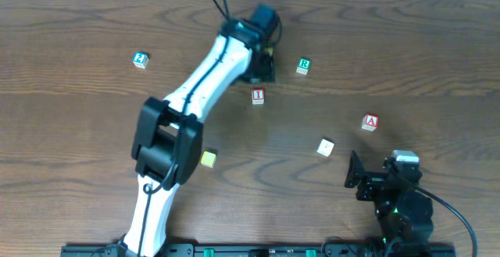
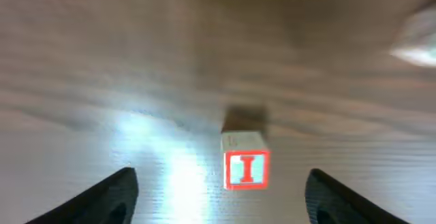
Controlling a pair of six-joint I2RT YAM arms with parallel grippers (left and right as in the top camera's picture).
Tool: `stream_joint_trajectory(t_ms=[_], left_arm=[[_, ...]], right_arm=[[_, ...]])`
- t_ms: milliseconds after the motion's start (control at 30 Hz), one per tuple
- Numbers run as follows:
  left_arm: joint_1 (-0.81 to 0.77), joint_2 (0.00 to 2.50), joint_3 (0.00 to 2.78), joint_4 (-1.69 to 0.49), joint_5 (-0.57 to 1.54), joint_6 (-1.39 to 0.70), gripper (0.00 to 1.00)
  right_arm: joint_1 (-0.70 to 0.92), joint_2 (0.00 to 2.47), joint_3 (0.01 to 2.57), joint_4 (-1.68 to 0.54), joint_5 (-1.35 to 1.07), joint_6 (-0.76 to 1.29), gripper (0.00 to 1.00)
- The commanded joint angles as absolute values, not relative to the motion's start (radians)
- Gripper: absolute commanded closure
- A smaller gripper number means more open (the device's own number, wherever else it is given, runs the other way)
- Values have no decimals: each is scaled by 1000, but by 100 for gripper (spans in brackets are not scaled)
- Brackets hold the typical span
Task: Spell out Ai2
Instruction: 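Open the left gripper and move it to the blue 2 block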
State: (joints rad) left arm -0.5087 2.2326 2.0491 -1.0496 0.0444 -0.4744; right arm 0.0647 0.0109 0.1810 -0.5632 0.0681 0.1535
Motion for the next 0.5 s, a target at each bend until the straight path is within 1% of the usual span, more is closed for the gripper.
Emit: stream_joint_trajectory(t_ms=[0, 33, 67, 200, 333, 367, 467], left_arm=[[-504, 2130, 2136, -1089, 2, -393, 16], [-498, 2099, 2139, -1101, -38, -392, 13], [-487, 2080, 2139, -1117, -65, -392, 12], [-429, 2066, 2139, -1182, -88, -392, 12], [-323, 2066, 2118, -1207, -88, -397, 13], [-278, 2066, 2115, -1202, -86, -397, 12], [-180, 2077, 2114, -1169, -118, -388, 7]], right_arm=[[57, 6, 178, -565, 71, 171, 1], [57, 6, 178, -568, 71, 171, 1], [57, 6, 178, -568, 71, 171, 1], [58, 6, 178, -564, 52, 198, 1], [58, 6, 178, -565, -2, 393, 1], [58, 6, 178, -565, -21, 448, 1], [58, 6, 178, -565, -35, 494, 1]])
